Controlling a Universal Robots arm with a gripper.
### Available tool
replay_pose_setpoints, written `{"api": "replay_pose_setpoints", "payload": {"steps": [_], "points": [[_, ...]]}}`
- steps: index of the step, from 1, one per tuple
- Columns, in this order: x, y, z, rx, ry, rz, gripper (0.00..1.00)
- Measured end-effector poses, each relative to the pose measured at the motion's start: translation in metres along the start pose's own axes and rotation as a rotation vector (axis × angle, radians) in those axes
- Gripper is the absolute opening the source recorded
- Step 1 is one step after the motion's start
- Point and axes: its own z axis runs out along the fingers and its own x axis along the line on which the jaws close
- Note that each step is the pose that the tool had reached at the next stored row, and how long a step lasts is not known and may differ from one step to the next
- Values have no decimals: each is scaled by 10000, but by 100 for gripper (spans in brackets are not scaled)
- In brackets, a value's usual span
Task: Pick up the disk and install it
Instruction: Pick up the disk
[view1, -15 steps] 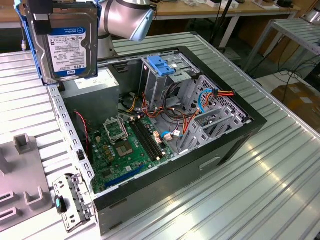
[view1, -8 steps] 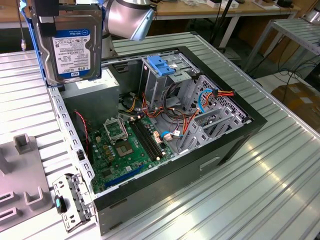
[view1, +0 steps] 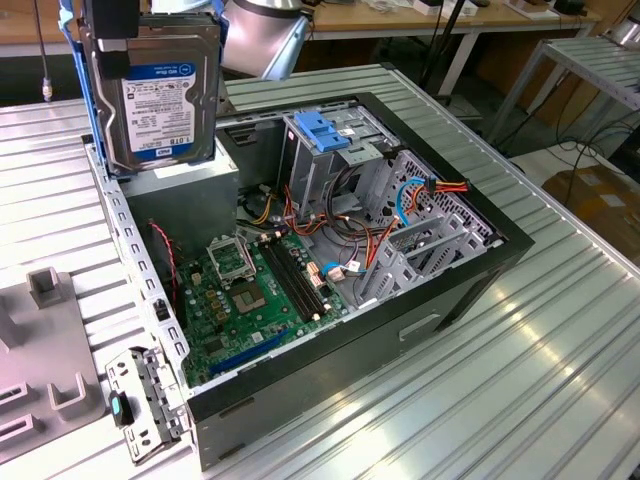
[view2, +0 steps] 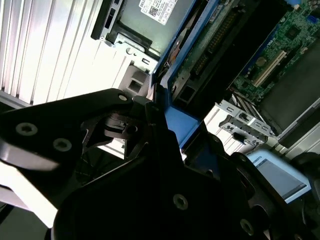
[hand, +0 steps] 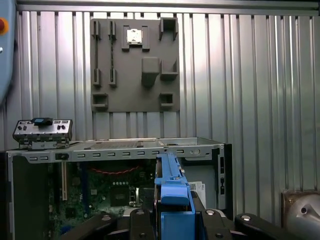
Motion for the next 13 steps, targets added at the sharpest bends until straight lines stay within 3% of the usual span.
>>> {"api": "replay_pose_setpoints", "payload": {"steps": [3,8,12,13], "points": [[5,-71,3,0,3,-1,37],[15,-281,6,1,20,-1,37],[22,-389,8,1,25,0,37],[25,-440,10,1,28,0,37]]}}
